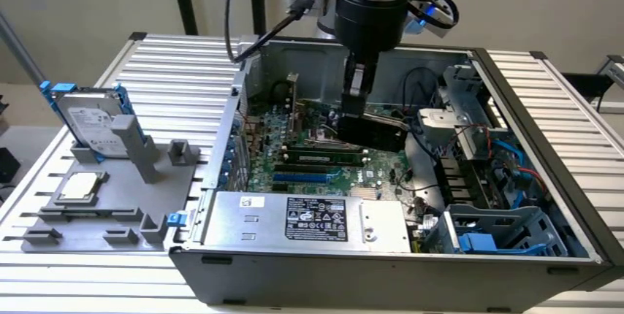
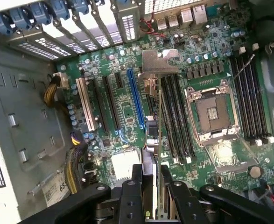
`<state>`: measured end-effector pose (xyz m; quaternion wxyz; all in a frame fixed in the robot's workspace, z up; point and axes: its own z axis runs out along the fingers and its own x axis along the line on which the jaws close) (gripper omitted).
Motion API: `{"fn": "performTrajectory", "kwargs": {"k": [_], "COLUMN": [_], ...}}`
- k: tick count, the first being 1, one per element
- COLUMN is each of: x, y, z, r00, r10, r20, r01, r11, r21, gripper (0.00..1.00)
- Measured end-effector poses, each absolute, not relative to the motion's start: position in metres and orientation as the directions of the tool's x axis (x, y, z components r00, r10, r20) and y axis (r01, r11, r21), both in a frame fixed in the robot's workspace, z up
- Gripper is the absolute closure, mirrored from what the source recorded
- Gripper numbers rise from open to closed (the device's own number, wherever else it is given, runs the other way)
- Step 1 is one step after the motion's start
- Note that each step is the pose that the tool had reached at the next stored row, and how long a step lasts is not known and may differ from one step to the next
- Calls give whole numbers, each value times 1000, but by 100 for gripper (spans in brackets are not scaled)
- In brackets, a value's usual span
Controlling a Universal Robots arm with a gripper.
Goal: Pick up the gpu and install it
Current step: 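Insert the gpu into the slot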
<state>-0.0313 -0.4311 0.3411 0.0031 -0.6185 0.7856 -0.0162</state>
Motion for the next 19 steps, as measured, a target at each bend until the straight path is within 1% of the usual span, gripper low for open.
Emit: {"fn": "performTrajectory", "kwargs": {"k": [3,12,19], "x": [-35,-63,-66], "y": [-431,-431,-432], "z": [336,323,315], "r00": [-207,-196,-146], "r10": [-978,-980,-989], "r20": [15,15,15], "r01": [-978,-980,-989], "r11": [206,196,145], "r21": [-29,-29,-28], "gripper": [74,74,74]}}
